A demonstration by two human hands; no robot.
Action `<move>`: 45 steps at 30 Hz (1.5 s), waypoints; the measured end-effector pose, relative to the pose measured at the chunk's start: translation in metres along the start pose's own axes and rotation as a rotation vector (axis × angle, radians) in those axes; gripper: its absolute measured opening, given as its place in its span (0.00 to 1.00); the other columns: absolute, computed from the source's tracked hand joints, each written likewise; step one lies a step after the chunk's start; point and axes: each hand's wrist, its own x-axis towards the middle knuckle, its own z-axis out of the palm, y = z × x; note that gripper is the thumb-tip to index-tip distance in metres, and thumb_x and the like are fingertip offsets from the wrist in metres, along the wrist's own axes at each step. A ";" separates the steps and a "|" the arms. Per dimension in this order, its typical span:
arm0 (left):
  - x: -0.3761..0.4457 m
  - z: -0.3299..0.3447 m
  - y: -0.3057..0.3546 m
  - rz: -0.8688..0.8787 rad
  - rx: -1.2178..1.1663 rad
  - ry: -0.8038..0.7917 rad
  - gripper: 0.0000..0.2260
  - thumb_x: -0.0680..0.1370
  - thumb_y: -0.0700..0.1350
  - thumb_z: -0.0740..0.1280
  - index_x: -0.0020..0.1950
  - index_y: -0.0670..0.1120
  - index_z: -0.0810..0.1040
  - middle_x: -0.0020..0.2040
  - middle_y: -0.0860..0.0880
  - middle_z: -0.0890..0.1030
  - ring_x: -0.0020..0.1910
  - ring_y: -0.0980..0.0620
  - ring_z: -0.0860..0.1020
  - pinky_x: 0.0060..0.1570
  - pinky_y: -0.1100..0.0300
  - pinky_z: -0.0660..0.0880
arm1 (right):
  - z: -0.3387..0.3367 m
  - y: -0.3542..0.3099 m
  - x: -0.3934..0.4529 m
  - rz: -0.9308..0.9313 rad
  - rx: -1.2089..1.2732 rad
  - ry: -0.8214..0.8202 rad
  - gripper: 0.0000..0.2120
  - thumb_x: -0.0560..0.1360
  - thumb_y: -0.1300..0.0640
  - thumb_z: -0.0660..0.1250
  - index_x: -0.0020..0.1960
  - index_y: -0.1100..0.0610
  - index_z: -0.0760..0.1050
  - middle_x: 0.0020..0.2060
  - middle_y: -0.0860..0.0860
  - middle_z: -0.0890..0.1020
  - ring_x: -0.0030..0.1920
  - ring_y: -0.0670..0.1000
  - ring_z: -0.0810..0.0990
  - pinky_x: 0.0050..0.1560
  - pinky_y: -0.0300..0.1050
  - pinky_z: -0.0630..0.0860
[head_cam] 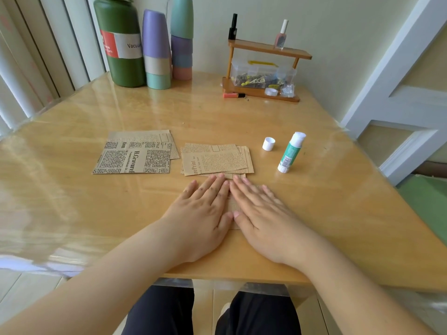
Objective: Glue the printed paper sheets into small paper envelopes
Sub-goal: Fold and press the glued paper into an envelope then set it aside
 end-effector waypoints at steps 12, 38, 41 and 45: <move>-0.024 -0.004 -0.027 -0.028 -0.009 -0.004 0.42 0.63 0.67 0.23 0.75 0.51 0.33 0.75 0.55 0.32 0.72 0.58 0.30 0.72 0.51 0.34 | -0.011 0.028 -0.021 0.168 -0.005 -0.121 0.29 0.79 0.39 0.37 0.75 0.46 0.30 0.73 0.39 0.31 0.72 0.40 0.29 0.74 0.49 0.34; -0.020 -0.004 -0.028 -0.043 0.008 -0.023 0.45 0.59 0.67 0.17 0.74 0.51 0.31 0.74 0.55 0.31 0.71 0.58 0.30 0.72 0.48 0.35 | -0.010 0.023 -0.023 0.190 -0.001 -0.127 0.27 0.79 0.41 0.36 0.74 0.46 0.29 0.72 0.39 0.31 0.71 0.40 0.28 0.74 0.51 0.33; -0.017 -0.008 -0.023 -0.047 0.018 -0.010 0.44 0.62 0.66 0.21 0.75 0.49 0.33 0.74 0.53 0.31 0.72 0.56 0.30 0.72 0.45 0.34 | -0.014 0.022 -0.019 0.197 0.002 -0.082 0.28 0.81 0.42 0.41 0.76 0.47 0.35 0.74 0.40 0.35 0.73 0.41 0.31 0.74 0.51 0.34; -0.011 -0.014 -0.014 -0.012 -0.016 0.057 0.38 0.66 0.61 0.25 0.76 0.48 0.34 0.74 0.51 0.31 0.72 0.55 0.30 0.71 0.46 0.33 | -0.022 0.015 -0.011 0.134 0.136 0.022 0.28 0.81 0.45 0.44 0.77 0.47 0.38 0.75 0.40 0.39 0.73 0.39 0.35 0.75 0.46 0.35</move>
